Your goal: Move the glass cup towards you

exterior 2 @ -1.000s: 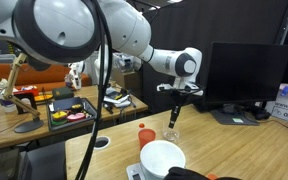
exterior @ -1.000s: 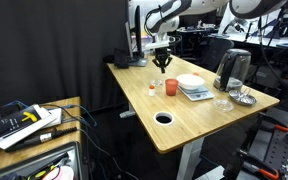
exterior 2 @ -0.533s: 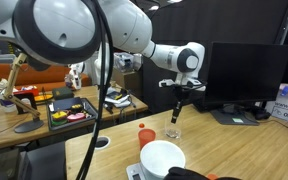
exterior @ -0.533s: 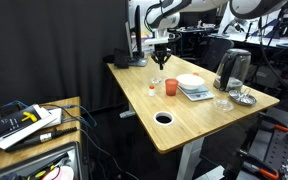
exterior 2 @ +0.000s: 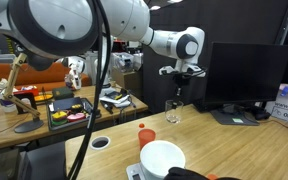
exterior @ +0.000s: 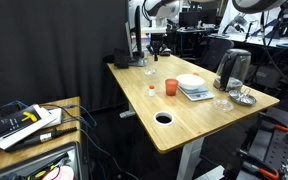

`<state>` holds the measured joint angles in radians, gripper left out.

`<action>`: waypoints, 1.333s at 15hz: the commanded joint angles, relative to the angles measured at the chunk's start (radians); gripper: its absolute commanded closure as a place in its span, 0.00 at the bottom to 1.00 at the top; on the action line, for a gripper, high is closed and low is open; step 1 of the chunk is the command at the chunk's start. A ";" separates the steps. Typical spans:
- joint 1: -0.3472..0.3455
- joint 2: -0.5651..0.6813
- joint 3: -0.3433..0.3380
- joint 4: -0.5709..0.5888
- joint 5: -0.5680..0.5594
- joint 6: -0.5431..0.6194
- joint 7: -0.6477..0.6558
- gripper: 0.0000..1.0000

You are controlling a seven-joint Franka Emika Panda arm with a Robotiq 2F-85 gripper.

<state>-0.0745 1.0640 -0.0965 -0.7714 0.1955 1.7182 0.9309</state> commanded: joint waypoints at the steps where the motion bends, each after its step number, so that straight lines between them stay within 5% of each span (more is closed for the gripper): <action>1: 0.010 -0.089 0.021 -0.094 -0.001 -0.011 -0.098 0.99; 13: 0.031 -0.452 0.011 -0.591 0.008 0.086 -0.213 0.99; 14: 0.031 -0.352 0.008 -0.437 -0.003 0.017 -0.187 0.99; 20: 0.032 -0.355 0.008 -0.453 -0.003 0.018 -0.186 0.96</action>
<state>-0.0442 0.7077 -0.0853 -1.2283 0.1906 1.7401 0.7458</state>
